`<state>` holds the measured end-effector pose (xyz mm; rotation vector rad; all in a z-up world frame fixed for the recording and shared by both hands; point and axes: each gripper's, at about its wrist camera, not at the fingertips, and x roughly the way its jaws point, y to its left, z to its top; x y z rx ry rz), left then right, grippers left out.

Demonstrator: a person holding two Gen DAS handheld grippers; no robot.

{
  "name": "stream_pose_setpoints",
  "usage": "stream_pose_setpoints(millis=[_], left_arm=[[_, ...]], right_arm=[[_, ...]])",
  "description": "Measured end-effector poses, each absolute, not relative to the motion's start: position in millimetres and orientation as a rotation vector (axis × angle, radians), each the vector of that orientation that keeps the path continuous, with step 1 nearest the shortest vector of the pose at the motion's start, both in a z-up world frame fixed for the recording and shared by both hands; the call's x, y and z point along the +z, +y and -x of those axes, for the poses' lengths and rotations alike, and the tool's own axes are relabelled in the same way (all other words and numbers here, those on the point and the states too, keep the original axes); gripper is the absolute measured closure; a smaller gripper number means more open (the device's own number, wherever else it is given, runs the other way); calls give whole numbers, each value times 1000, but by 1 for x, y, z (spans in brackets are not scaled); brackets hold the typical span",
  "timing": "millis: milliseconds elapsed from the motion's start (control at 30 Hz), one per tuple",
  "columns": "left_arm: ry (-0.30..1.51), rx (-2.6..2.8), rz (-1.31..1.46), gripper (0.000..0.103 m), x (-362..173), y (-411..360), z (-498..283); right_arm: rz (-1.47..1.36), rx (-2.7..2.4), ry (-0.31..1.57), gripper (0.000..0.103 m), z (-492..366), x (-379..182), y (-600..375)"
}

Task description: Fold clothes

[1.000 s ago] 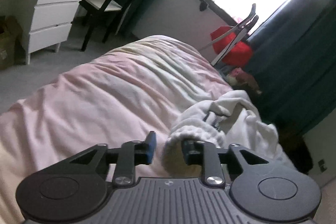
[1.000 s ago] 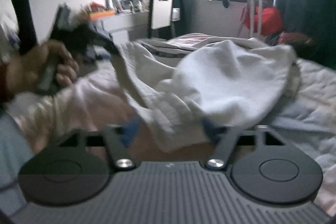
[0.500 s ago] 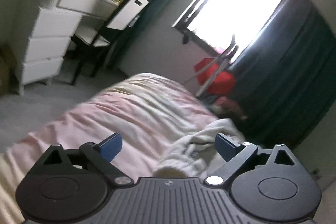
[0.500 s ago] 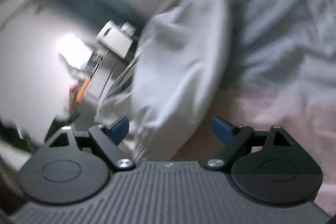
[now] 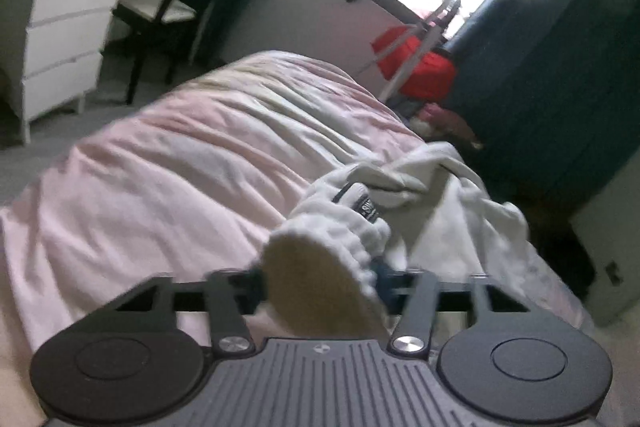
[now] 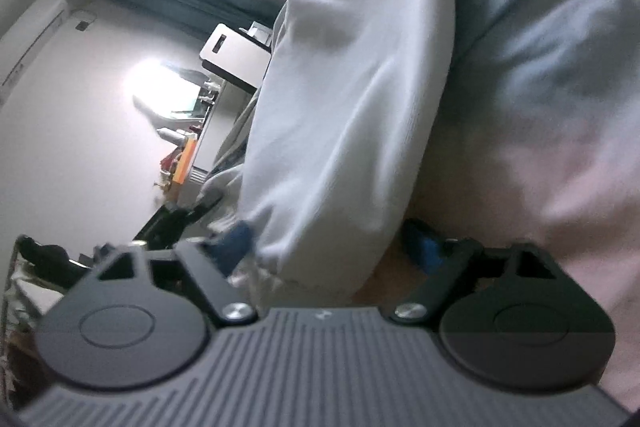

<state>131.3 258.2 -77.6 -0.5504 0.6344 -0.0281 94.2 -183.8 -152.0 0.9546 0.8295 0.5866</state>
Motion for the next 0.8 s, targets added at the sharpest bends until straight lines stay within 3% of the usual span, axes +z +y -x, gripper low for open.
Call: stream_pose_setpoints(millis=[100, 300, 533, 633, 800], left_arm=[[616, 25, 536, 86, -63, 262, -141], [505, 72, 449, 88, -4, 283, -173], [464, 178, 311, 88, 58, 341, -258], [481, 200, 228, 88, 55, 349, -305], [572, 220, 193, 86, -3, 351, -362]], right_arm=[[-886, 559, 784, 78, -84, -139, -174], [-773, 584, 624, 84, -67, -103, -119], [-838, 674, 575, 85, -111, -97, 2], [-856, 701, 598, 85, -139, -108, 46], [-843, 664, 690, 85, -184, -137, 88]])
